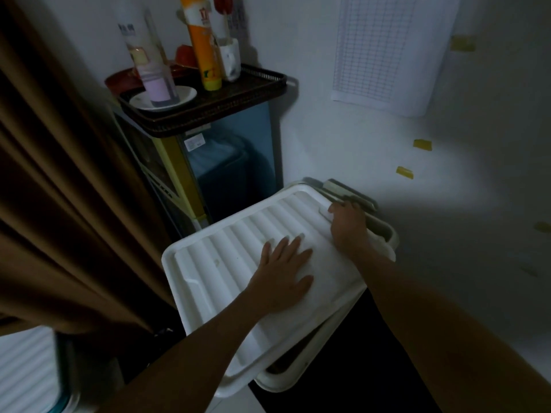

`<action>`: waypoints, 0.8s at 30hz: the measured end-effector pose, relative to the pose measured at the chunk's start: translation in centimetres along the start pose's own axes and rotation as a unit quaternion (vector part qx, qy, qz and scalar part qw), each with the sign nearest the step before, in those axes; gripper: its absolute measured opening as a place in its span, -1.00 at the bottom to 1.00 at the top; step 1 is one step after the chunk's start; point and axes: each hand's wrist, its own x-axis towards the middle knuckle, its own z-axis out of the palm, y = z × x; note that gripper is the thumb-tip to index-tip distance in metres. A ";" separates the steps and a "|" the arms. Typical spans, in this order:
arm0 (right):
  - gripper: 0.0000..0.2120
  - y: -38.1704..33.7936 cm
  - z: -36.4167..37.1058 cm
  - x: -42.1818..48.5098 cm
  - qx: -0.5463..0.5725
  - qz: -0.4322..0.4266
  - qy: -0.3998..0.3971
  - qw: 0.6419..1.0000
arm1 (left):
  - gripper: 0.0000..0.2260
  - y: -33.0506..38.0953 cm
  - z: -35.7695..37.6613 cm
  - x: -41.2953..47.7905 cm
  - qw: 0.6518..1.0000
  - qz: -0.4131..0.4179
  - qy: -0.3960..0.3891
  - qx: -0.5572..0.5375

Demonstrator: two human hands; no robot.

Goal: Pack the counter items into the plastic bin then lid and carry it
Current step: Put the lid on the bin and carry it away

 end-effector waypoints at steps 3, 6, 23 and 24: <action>-0.77 0.3 0.4 0.8 0.012 0.009 0.003 1.000 | -0.36 0.1 -0.2 0.3 0.999 0.032 -0.025 0.007; -0.74 0.6 0.8 1.2 0.027 0.009 0.010 1.000 | -0.39 -0.2 0.1 0.7 0.998 0.050 -0.021 0.044; -0.77 1.1 2.1 4.3 0.098 0.032 0.050 0.993 | -0.43 0.6 0.8 2.7 1.000 0.011 0.009 0.028; -0.77 1.2 2.1 4.3 0.090 0.032 0.049 0.994 | -0.43 0.6 0.9 2.7 1.000 0.009 0.009 0.028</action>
